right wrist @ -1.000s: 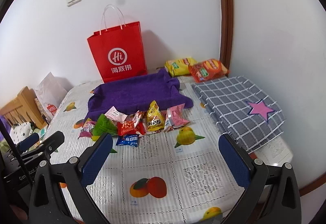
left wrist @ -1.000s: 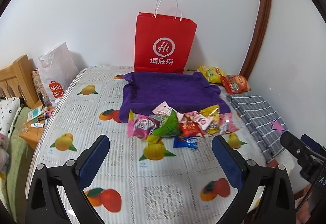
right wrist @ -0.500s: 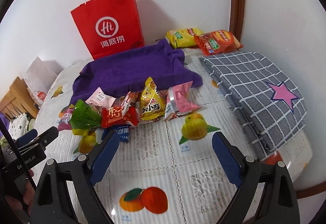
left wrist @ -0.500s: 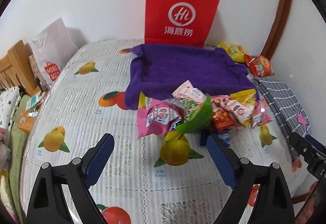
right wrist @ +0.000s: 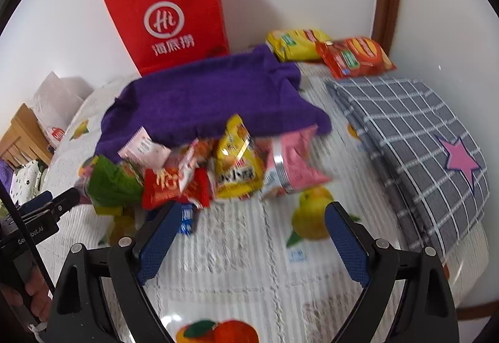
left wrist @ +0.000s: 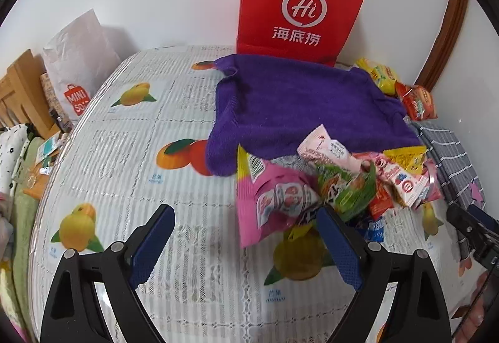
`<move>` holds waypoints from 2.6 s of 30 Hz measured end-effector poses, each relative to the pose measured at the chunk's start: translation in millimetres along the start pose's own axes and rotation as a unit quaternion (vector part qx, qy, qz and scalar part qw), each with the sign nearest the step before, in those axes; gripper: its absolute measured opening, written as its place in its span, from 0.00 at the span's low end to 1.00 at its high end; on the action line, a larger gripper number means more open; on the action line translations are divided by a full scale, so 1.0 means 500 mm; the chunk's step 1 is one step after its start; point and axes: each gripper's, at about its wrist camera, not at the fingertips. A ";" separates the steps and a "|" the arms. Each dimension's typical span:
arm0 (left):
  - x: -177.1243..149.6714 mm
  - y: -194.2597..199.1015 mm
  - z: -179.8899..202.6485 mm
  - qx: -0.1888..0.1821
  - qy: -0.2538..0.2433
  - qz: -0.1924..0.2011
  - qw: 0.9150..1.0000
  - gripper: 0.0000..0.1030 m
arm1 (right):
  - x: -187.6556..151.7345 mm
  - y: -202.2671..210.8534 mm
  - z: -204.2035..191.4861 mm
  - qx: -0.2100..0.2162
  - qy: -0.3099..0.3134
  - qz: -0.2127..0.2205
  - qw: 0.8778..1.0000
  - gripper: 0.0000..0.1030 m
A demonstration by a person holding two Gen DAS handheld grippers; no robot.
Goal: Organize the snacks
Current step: 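Grasp the pink candy bag with left tool while right tool grasps pink wrapped cake, then carry the pink candy bag and pink cake with both tools over the purple towel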
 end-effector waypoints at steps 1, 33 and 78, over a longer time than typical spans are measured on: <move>0.001 -0.001 -0.001 -0.005 0.003 0.001 1.000 0.89 | 0.001 -0.005 -0.002 0.001 0.000 -0.003 1.000 0.90; 0.003 -0.122 0.016 -0.091 0.001 -0.023 0.996 0.65 | 0.070 -0.106 0.117 -0.001 -0.050 0.009 0.999 0.88; 0.052 0.096 0.045 -0.057 -0.032 0.051 0.997 0.50 | 0.029 0.070 0.109 0.011 -0.029 0.041 0.999 0.44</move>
Point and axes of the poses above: each gripper's, at about its wrist camera, not at the fingertips, and y roughly against the way its jaws point, z to its right, x to its top, and after that the axes turned 14 degrees about -y, right-handed
